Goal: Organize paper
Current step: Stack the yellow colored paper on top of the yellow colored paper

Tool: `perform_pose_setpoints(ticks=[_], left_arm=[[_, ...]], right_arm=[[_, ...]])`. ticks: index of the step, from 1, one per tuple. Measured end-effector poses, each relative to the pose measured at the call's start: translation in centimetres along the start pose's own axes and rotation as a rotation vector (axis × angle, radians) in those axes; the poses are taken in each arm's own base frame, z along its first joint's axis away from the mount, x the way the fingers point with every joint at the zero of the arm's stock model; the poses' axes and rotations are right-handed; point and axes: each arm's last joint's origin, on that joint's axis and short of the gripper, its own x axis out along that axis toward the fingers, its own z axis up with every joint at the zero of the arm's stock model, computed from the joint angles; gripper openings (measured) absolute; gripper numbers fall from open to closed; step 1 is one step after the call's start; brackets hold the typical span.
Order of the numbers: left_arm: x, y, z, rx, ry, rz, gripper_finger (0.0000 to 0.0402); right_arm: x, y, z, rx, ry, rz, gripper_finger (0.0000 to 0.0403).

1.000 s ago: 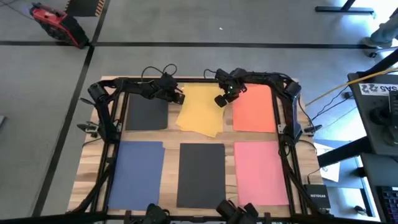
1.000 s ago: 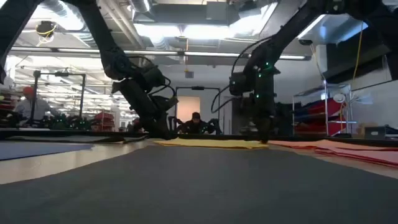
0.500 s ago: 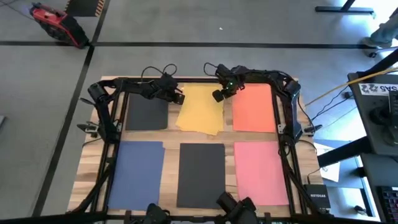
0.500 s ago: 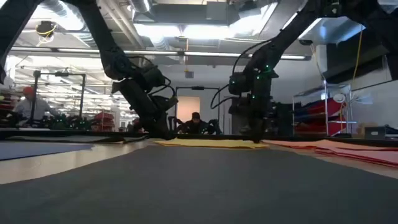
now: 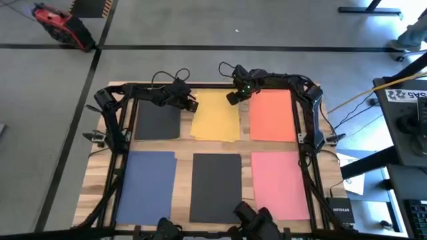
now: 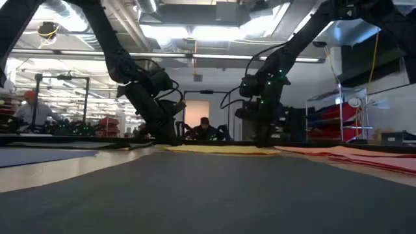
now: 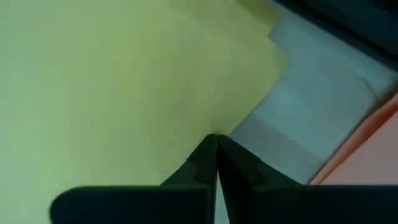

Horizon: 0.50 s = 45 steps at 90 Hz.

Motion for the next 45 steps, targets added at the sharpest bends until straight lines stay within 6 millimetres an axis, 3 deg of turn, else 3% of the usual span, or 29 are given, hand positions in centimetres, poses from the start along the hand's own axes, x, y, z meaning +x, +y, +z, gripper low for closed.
perform_pose_setpoints(ticks=[12, 24, 45], left_arm=[[0.0, 0.0, 0.0, -0.012, 0.002, -0.004, 0.0], [-0.2, -0.2, -0.1, -0.029, 0.028, -0.06, 0.0], [-2.3, -1.5, -0.1, 0.091, 0.088, -0.141, 0.0]], right_arm=[[-0.4, -0.1, -0.2, -0.005, 0.007, -0.024, 0.0], [-2.2, 0.1, -0.7, -0.061, 0.028, -0.021, 0.0], [-5.1, 1.4, -2.2, -0.263, 0.081, -0.008, 0.0]])
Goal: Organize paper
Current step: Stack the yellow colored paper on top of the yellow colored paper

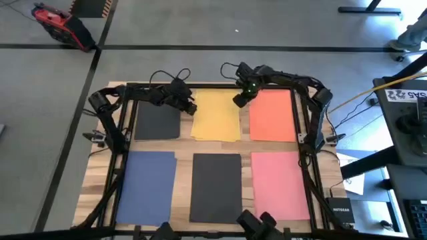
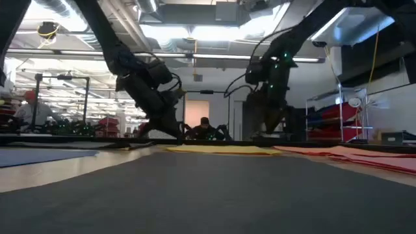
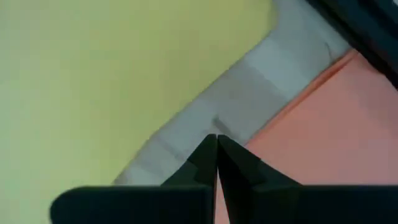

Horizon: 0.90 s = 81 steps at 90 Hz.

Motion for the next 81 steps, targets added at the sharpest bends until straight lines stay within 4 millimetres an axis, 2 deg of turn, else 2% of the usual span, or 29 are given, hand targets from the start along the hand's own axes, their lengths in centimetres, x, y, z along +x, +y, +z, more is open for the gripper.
perform_pose_setpoints(ticks=[15, 36, 61, 81], left_arm=[[-1.3, -0.7, -1.3, 0.099, 0.135, 0.021, 0.0], [-0.7, -2.2, -3.4, 0.211, 0.281, 0.011, 0.0], [0.0, -3.2, -5.3, 0.219, 0.318, 0.011, 0.0], [0.3, -3.7, -5.6, 0.197, 0.297, 0.003, 0.0]], right_arm=[[0.2, 2.7, -1.0, -0.126, 0.075, 0.052, 0.0], [2.3, 6.8, -3.3, -0.22, 0.129, 0.053, 0.0], [4.3, 7.9, -5.8, -0.153, 0.204, 0.028, 0.0], [5.2, 8.9, -6.7, -0.134, 0.205, 0.076, 0.0]])
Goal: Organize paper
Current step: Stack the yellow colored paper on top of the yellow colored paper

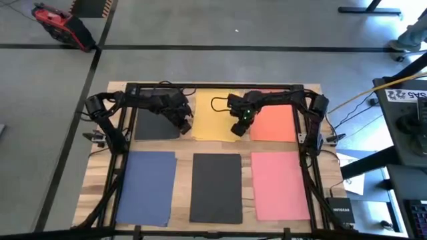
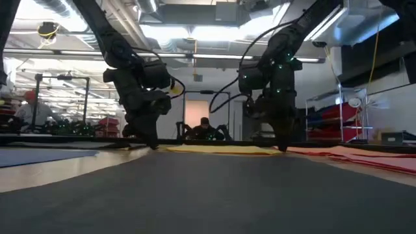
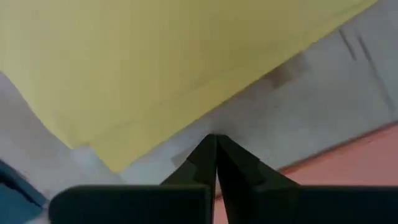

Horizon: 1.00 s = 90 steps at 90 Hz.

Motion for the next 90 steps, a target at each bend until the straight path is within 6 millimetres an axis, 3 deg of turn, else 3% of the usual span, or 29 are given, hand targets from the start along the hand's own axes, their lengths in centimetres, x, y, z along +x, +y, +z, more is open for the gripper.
perform_pose_setpoints(ticks=[47, 90], left_arm=[[1.3, -1.8, 0.2, -0.011, -0.032, -0.038, 0.0], [0.7, -1.7, 0.2, -0.056, -0.018, -0.058, 0.0]], right_arm=[[0.1, 0.6, 0.5, 0.002, -0.053, 0.037, 0.0], [0.1, 0.6, 0.4, -0.008, -0.046, 0.032, 0.0]])
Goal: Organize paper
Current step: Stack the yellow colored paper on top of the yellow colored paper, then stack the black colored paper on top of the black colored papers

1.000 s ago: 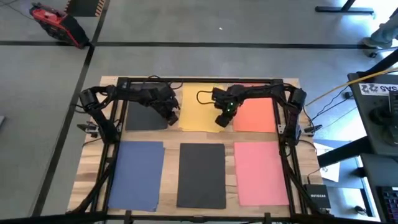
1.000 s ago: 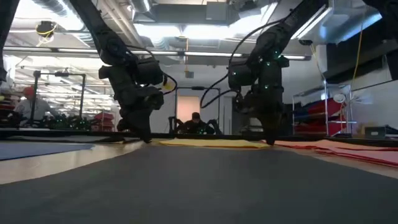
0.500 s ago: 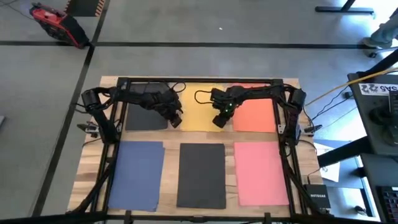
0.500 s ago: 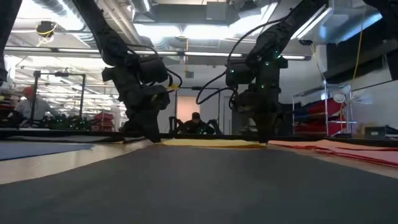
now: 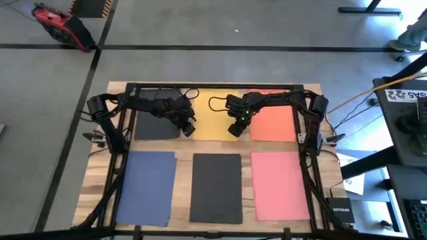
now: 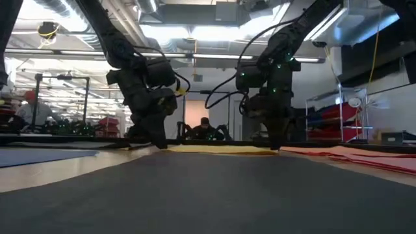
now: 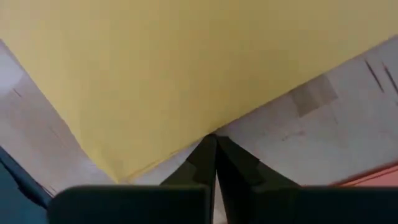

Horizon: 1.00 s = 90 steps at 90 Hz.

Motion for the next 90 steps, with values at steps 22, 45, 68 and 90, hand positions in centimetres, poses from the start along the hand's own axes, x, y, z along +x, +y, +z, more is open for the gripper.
perform_pose_setpoints(ticks=[22, 45, 68, 90], left_arm=[[-2.0, -0.5, 0.4, -0.015, -0.06, 0.01, 0.0], [-3.9, 2.5, 1.8, -0.256, -0.209, 0.134, 0.0], [-5.9, 5.6, 3.2, -0.273, -0.35, 0.152, 0.0], [-10.5, 1.9, 1.2, 0.017, -0.274, 0.02, 0.0]], right_arm=[[-0.6, -0.1, -0.3, -0.009, 0.006, -0.012, 0.0], [-2.1, -2.6, 0.4, 0.161, -0.083, -0.075, 0.0], [-3.5, -5.8, 1.7, 0.227, -0.196, -0.07, 0.0], [-6.8, -3.5, 2.5, -0.02, -0.311, -0.072, 0.0]])
